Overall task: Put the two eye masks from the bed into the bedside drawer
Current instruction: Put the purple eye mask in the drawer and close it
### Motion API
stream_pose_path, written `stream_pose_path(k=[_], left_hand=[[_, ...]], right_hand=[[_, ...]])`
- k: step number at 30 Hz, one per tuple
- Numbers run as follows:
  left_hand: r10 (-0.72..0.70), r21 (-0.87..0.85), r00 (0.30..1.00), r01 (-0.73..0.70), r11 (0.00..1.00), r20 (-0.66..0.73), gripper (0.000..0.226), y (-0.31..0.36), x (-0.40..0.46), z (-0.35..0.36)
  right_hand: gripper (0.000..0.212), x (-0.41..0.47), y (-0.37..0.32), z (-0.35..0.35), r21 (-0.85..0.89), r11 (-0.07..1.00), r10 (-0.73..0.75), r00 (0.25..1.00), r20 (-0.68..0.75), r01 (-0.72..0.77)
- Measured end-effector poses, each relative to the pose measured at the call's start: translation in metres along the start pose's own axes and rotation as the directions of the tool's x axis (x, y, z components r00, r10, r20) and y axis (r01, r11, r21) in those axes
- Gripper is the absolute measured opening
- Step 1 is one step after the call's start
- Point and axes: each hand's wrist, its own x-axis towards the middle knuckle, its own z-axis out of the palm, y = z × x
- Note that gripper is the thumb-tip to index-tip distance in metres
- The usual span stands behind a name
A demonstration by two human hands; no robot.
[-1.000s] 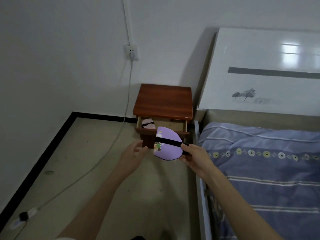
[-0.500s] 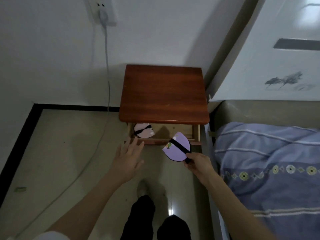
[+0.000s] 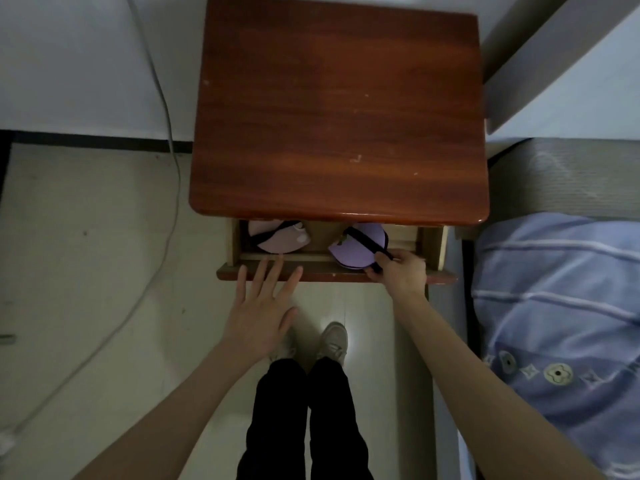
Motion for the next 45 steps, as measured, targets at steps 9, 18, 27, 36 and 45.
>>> stream_pose_path(k=[9, 18, 27, 36, 45], left_hand=[[0.006, 0.060, 0.997, -0.001, 0.998, -0.076, 0.065, 0.000, 0.002, 0.002], [-0.014, 0.080, 0.993, 0.023, 0.997, -0.117, 0.056, 0.004, 0.002, -0.001], [0.088, 0.155, 0.915, -0.028, 0.988, -0.394, 0.025, -0.007, 0.023, -0.011], [0.094, 0.262, 0.861, 0.047, 0.964, -0.500, 0.067, -0.032, 0.039, -0.036], [0.098, 0.216, 0.905, -0.006, 0.976, -0.414, 0.059, -0.024, 0.068, -0.061]], right_hand=[[0.025, 0.017, 0.000, 0.012, -0.600, 0.773, -0.302, 0.951, -0.064, 0.205], [0.028, -0.019, 0.040, -0.020, -0.694, 0.417, -0.617, 0.743, 0.258, 0.587], [0.035, -0.009, 0.024, -0.029, -0.839, 0.015, -0.694, 0.610, 0.383, 0.544], [0.054, -0.011, 0.002, -0.027, -0.837, -0.116, -0.872, 0.348, 0.343, 0.535], [0.066, 0.004, -0.022, -0.014, -0.865, -0.045, -0.818, 0.479, 0.318, 0.499]])
